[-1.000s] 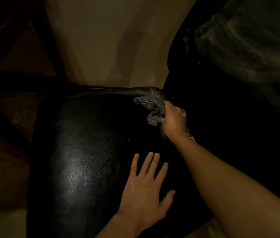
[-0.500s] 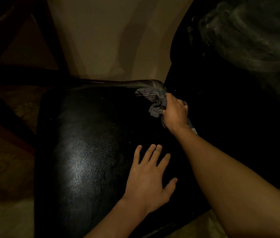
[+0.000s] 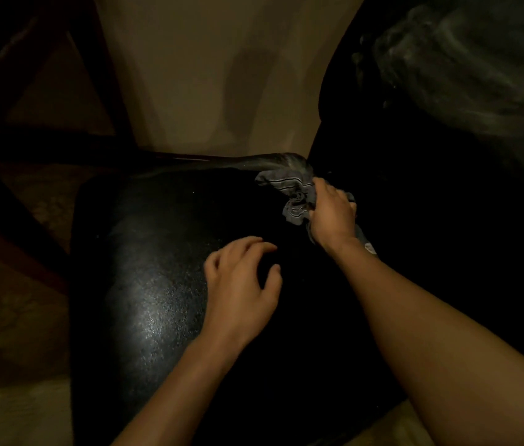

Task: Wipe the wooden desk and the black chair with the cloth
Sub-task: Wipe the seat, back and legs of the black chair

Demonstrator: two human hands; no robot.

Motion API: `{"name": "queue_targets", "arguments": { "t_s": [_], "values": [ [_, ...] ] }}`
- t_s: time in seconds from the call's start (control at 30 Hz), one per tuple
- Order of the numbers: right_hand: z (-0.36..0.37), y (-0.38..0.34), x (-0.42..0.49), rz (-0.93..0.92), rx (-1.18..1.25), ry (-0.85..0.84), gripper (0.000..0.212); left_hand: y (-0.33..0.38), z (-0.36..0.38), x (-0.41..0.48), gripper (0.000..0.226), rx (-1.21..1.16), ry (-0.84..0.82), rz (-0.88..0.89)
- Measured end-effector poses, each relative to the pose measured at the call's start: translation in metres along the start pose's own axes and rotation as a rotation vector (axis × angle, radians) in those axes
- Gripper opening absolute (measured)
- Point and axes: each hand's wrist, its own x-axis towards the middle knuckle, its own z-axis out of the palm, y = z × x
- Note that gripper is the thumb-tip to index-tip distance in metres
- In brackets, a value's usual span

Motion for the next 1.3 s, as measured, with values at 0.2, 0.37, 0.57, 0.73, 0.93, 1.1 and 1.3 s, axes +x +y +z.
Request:
{"name": "queue_targets", "arguments": {
  "t_s": [0.2, 0.37, 0.57, 0.73, 0.93, 1.1, 1.3],
  "values": [
    [0.001, -0.003, 0.004, 0.000, 0.014, -0.005, 0.054, -0.012, -0.043, 0.037, 0.019, -0.954, 0.245, -0.547],
    [-0.001, -0.005, 0.010, -0.007, 0.007, -0.025, 0.051, -0.027, -0.042, 0.039, 0.026, -1.519, 0.347, -0.757],
    [0.000, -0.014, 0.027, 0.013, 0.029, 0.002, 0.034, -0.035, -0.048, 0.034, 0.034, -1.719, 0.390, -0.808],
    [0.006, -0.037, 0.043, 0.111, -0.017, 0.044, 0.030, -0.042, -0.054, 0.032, 0.043, -1.771, 0.361, -0.837],
    [0.012, -0.054, 0.065, 0.154, -0.059, 0.054, 0.033, -0.044, -0.051, 0.030, 0.041, -1.779, 0.365, -0.815],
    [0.015, -0.065, 0.079, 0.099, -0.039, 0.035, 0.033, -0.043, -0.050, 0.030, 0.037, -1.780, 0.356, -0.798],
    [0.010, -0.080, 0.086, 0.004, 0.037, -0.043, 0.030, -0.042, -0.049, 0.030, 0.035, -1.758, 0.351, -0.790]
  ]
}}
